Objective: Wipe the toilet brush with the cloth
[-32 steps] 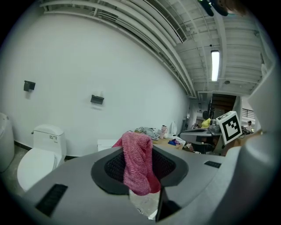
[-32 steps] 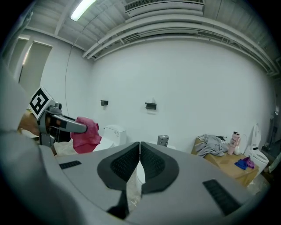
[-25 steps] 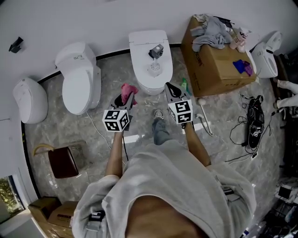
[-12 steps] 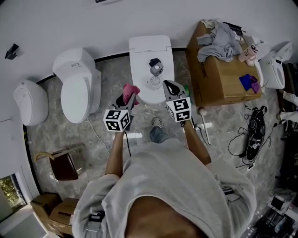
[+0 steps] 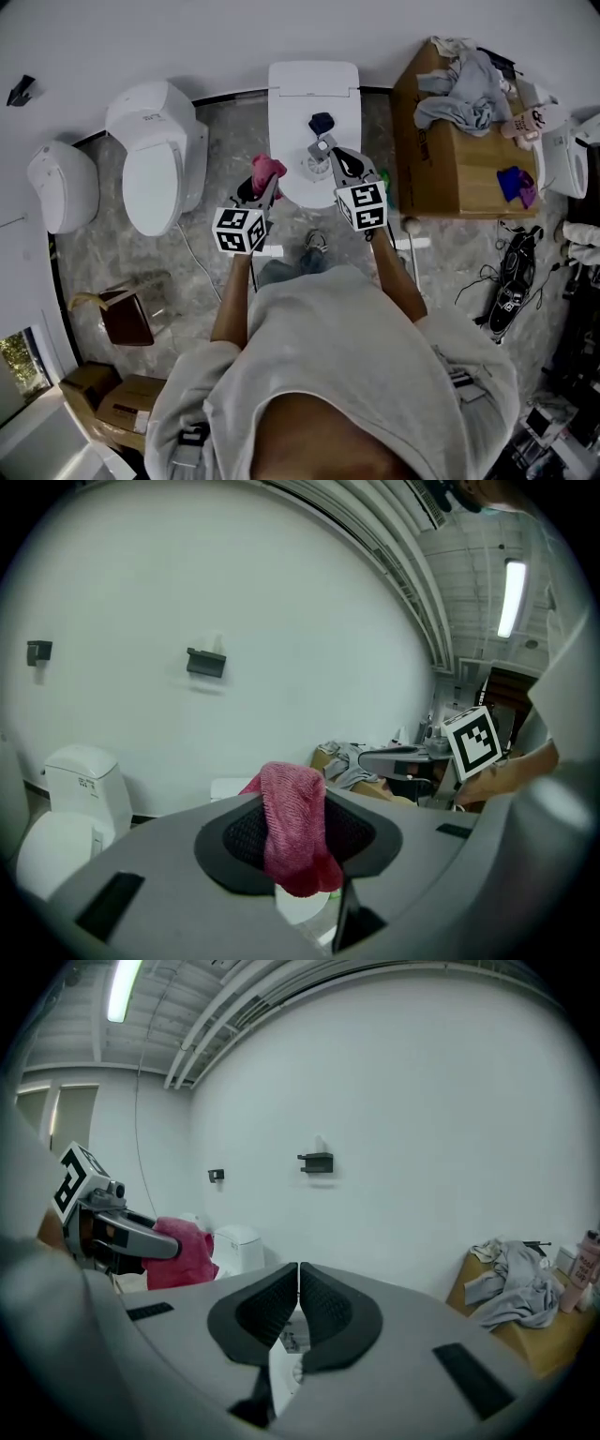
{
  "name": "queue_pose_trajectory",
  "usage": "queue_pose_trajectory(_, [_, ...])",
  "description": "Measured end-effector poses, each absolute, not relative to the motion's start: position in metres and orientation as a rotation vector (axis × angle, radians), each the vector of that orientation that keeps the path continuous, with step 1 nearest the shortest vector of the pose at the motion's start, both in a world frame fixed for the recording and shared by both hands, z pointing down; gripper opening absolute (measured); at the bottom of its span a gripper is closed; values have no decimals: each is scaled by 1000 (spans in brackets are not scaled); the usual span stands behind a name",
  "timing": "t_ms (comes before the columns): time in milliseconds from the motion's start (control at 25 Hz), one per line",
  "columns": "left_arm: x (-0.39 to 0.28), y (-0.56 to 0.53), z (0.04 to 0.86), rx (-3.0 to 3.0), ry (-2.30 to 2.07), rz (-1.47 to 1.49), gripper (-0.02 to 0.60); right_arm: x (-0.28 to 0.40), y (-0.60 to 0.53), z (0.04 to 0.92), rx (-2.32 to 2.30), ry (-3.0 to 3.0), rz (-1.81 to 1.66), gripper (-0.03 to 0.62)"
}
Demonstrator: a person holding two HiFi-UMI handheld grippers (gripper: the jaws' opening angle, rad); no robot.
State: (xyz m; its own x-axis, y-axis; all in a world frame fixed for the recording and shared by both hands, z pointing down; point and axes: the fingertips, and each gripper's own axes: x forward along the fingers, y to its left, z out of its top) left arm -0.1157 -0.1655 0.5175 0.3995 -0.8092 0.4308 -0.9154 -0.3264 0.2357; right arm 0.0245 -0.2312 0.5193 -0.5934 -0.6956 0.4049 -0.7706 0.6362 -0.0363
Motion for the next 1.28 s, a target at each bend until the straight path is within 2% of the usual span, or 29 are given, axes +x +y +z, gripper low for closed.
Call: queue_pose_trajectory(1280, [-73, -217, 575, 2381, -1220, 482, 143, 4, -256, 580, 1149, -2432, 424, 32])
